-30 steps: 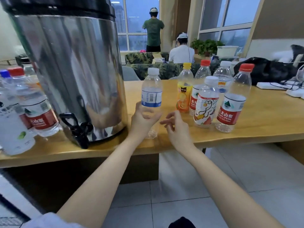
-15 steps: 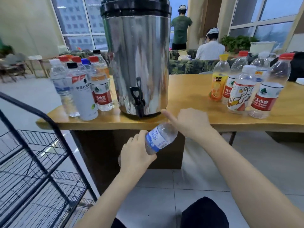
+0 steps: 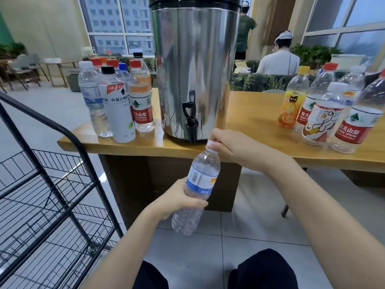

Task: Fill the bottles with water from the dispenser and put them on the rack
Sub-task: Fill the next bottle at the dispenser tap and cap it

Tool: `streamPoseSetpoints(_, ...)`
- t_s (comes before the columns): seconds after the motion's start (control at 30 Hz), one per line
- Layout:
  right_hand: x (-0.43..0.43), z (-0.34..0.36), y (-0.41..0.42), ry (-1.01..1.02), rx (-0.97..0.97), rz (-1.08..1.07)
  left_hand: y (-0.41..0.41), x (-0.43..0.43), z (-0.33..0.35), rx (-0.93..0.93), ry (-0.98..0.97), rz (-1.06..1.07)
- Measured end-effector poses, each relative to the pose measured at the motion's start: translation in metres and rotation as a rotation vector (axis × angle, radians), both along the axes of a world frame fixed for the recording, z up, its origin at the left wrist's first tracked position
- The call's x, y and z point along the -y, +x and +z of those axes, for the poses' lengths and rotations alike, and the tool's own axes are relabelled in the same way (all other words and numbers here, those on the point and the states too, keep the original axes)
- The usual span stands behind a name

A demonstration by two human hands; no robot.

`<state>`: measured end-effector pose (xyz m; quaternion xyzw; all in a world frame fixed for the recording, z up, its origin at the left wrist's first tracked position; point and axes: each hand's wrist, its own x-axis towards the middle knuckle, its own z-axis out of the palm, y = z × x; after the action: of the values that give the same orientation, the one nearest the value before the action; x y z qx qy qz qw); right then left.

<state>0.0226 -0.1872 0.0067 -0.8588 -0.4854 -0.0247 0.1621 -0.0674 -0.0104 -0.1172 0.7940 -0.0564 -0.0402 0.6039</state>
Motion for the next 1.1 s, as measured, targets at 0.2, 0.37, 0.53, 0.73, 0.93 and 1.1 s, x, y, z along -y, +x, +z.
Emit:
streamPoseSetpoints(0.2,0.012,0.007,0.006,0.089,-0.274,-0.066,0.007,0.0,-0.008,0.092,0.07,0.138)
streamPoseSetpoints(0.37,0.004,-0.004,0.01,0.053,-0.25,-0.206,0.014,-0.002,-0.012,0.147,0.19,0.181)
streamPoseSetpoints(0.53,0.011,0.002,0.015,0.141,-0.396,-0.034,0.005,-0.004,-0.013,-0.058,-0.02,-0.023)
streamPoseSetpoints(0.73,0.005,-0.023,0.06,0.428,-0.255,-0.399,0.004,-0.003,-0.026,-0.13,-0.172,0.021)
streamPoseSetpoints(0.93,-0.001,-0.06,0.1,0.375,-0.158,-0.686,0.007,-0.003,-0.034,-0.126,-0.118,0.212)
streamPoseSetpoints(1.1,-0.008,-0.071,0.109,0.406,-0.178,-0.71,0.013,-0.01,-0.046,-0.101,-0.144,0.38)
